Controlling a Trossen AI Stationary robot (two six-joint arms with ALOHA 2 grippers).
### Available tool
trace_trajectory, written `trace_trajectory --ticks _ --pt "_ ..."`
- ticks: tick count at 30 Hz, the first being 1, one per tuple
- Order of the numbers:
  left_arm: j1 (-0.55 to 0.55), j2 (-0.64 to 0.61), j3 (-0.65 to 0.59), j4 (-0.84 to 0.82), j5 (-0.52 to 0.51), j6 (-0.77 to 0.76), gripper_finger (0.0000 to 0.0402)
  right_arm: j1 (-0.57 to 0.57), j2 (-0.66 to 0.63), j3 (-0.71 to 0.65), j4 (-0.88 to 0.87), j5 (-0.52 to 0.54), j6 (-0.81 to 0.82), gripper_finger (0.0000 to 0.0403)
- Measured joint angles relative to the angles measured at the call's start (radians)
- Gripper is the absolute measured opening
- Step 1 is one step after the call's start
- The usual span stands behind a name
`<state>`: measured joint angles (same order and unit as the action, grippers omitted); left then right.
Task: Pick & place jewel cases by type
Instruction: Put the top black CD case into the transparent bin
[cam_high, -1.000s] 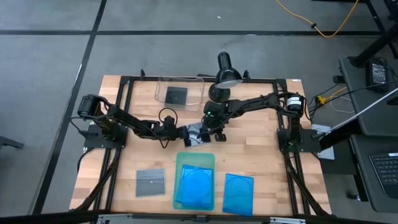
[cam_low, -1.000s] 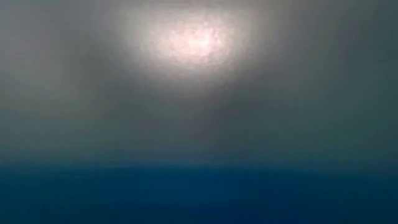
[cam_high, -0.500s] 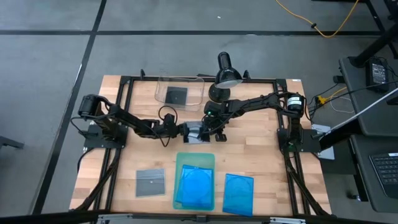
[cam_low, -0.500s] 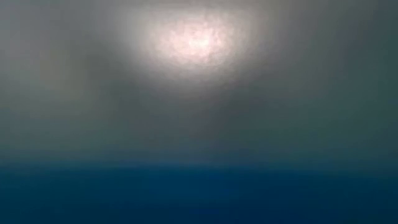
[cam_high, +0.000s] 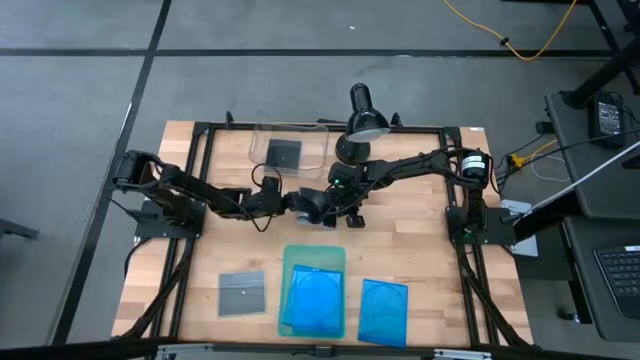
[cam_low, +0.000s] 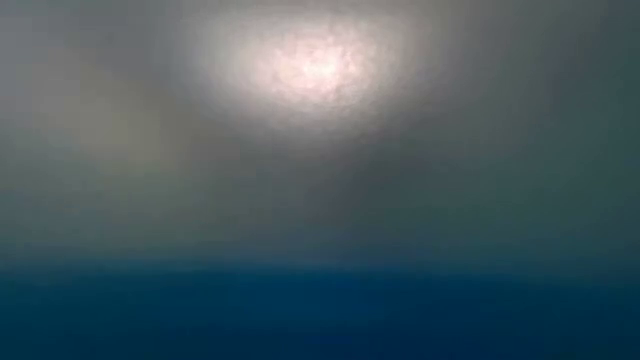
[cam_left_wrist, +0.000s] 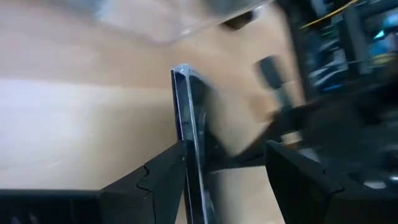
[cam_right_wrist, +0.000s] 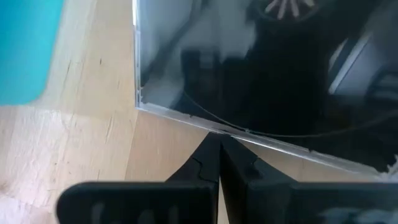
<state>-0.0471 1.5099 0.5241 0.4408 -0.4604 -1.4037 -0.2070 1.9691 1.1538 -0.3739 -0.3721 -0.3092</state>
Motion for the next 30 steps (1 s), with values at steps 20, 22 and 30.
trace_trajectory --ticks 20,22,30 --pt "0.004 -0.055 0.022 0.080 0.062 0.104 0.0205 0.000 0.007 0.002 0.068 0.014 0.013 0.0006" --pt "0.015 -0.054 0.030 0.072 0.084 0.124 0.0204 0.000 0.007 0.003 0.071 0.015 0.016 0.0006" --pt "0.037 -0.012 0.040 0.048 0.126 0.093 0.0178 0.000 0.006 0.002 0.083 -0.005 0.040 0.0006"
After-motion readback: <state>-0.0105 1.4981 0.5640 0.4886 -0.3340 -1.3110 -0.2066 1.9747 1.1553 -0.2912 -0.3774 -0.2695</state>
